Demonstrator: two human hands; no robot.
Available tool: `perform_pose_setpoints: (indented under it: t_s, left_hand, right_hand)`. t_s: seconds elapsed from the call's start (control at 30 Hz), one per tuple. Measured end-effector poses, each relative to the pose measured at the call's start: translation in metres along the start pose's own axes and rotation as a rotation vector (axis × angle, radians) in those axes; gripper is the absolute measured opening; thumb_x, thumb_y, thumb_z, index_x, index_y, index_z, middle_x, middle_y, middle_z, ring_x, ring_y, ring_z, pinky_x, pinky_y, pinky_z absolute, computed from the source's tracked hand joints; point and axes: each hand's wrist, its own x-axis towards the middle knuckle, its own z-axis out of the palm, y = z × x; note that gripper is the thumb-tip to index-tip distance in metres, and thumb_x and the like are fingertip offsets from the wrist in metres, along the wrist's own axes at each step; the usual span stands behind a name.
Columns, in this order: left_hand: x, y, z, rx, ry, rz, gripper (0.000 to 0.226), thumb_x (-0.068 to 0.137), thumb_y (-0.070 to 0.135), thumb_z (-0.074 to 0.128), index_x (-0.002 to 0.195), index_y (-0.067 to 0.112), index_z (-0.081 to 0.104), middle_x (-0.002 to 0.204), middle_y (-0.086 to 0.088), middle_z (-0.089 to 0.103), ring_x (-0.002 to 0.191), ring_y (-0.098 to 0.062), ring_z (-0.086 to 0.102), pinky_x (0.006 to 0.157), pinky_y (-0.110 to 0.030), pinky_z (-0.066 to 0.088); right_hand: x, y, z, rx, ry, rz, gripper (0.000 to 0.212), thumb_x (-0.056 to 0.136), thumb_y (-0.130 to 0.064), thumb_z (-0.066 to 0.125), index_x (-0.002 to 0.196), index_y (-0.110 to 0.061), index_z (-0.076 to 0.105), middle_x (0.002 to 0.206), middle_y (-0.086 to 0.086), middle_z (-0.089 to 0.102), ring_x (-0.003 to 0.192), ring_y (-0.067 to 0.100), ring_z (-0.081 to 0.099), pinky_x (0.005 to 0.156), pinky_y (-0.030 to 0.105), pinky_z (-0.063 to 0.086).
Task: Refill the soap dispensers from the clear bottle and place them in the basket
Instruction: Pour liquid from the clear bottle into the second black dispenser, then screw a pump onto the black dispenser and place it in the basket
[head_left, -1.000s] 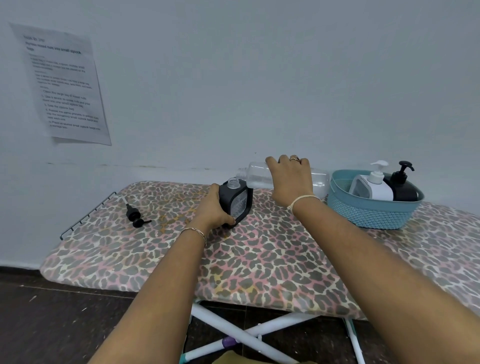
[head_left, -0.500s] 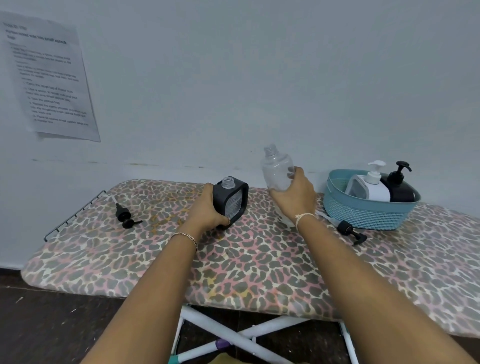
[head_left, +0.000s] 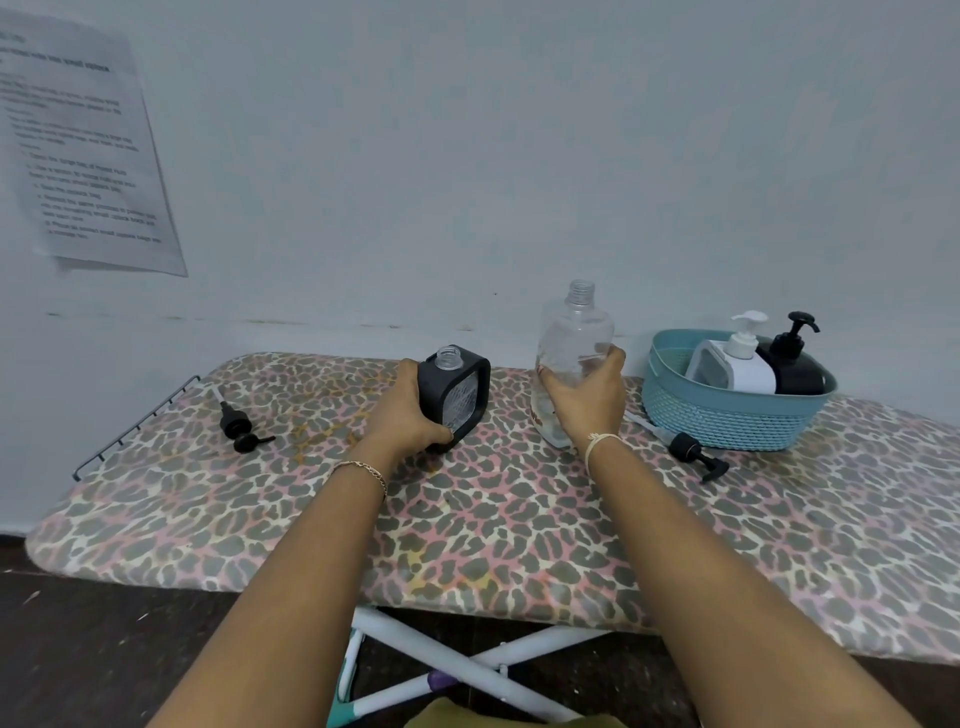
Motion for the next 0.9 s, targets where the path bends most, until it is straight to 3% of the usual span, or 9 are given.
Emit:
perform_pose_setpoints:
  t_s: [0.2, 0.3, 0.37, 0.53, 0.63, 0.7, 0.8, 0.9]
  left_hand:
    - [-0.002, 0.001, -0.001, 0.02, -0.019, -0.009, 0.073, 0.064, 0.007, 0.081, 0.115, 0.015, 0.031, 0.107, -0.006, 0.053, 0.094, -0.027, 0.059, 0.08, -0.045, 0.055]
    - [-0.003, 0.002, -0.001, 0.042, -0.023, -0.007, 0.074, 0.065, 0.009, 0.082, 0.116, 0.015, 0.029, 0.11, -0.008, 0.054, 0.094, -0.028, 0.059, 0.08, -0.045, 0.055]
    - [-0.008, 0.004, 0.0, 0.112, -0.001, -0.006, 0.074, 0.067, 0.014, 0.082, 0.118, 0.015, 0.028, 0.11, -0.008, 0.056, 0.092, -0.028, 0.06, 0.078, -0.044, 0.055]
    - [-0.021, 0.001, 0.007, 0.177, 0.153, 0.063, 0.079, 0.068, 0.03, 0.084, 0.123, 0.014, 0.031, 0.121, -0.008, 0.057, 0.103, -0.029, 0.061, 0.076, -0.043, 0.054]
    - [-0.027, -0.002, 0.002, 0.124, 0.187, 0.054, 0.104, 0.065, 0.043, 0.085, 0.141, 0.012, 0.021, 0.136, -0.006, 0.052, 0.121, -0.028, 0.054, 0.088, -0.042, 0.051]
    - [-0.032, -0.006, -0.005, 0.153, 0.227, 0.035, 0.113, 0.063, 0.055, 0.081, 0.145, 0.014, 0.017, 0.136, -0.005, 0.053, 0.122, -0.027, 0.053, 0.087, -0.043, 0.051]
    - [-0.039, -0.022, -0.022, 0.288, 0.366, 0.021, 0.098, 0.069, 0.067, 0.07, 0.141, 0.016, 0.027, 0.128, -0.005, 0.058, 0.115, -0.026, 0.058, 0.082, -0.043, 0.054]
    - [-0.048, -0.048, -0.045, 0.45, 0.516, 0.059, 0.069, 0.082, 0.061, 0.06, 0.131, 0.017, 0.043, 0.119, -0.006, 0.062, 0.111, -0.025, 0.057, 0.085, -0.041, 0.052]
  right_hand:
    - [-0.005, 0.003, 0.0, -0.063, -0.023, -0.023, 0.097, 0.067, -0.038, 0.083, 0.141, -0.012, 0.026, 0.136, 0.01, 0.047, 0.125, 0.028, 0.046, 0.101, 0.038, 0.042]
    - [-0.014, 0.004, 0.0, -0.144, -0.016, -0.083, 0.117, 0.068, -0.041, 0.083, 0.151, -0.01, 0.005, 0.153, 0.013, 0.024, 0.141, 0.027, 0.024, 0.116, 0.041, 0.024]
    - [-0.023, 0.004, 0.0, -0.215, 0.026, -0.102, 0.121, 0.072, -0.041, 0.08, 0.152, -0.01, -0.005, 0.158, 0.013, 0.009, 0.146, 0.027, 0.012, 0.117, 0.04, 0.014]
    - [-0.049, -0.006, -0.002, -0.328, 0.086, -0.232, 0.11, 0.081, -0.032, 0.07, 0.151, -0.009, -0.011, 0.158, 0.01, -0.003, 0.146, 0.026, 0.002, 0.119, 0.044, 0.012]
    - [-0.064, -0.015, 0.002, -0.371, 0.079, -0.326, 0.106, 0.081, -0.027, 0.069, 0.15, -0.014, -0.01, 0.158, 0.009, -0.001, 0.146, 0.024, 0.001, 0.118, 0.041, 0.006]
    - [-0.075, -0.02, 0.008, -0.384, 0.043, -0.372, 0.102, 0.08, -0.025, 0.069, 0.148, -0.019, -0.006, 0.157, 0.009, 0.003, 0.145, 0.023, 0.002, 0.118, 0.04, 0.003]
    - [-0.093, -0.025, 0.022, -0.453, -0.071, -0.393, 0.094, 0.086, -0.031, 0.062, 0.151, -0.012, -0.003, 0.159, 0.008, 0.002, 0.146, 0.021, 0.002, 0.12, 0.038, 0.005]
    - [-0.109, -0.029, 0.04, -0.539, -0.165, -0.364, 0.089, 0.089, -0.042, 0.052, 0.152, -0.008, -0.001, 0.16, 0.01, 0.003, 0.147, 0.024, 0.005, 0.117, 0.041, 0.013]
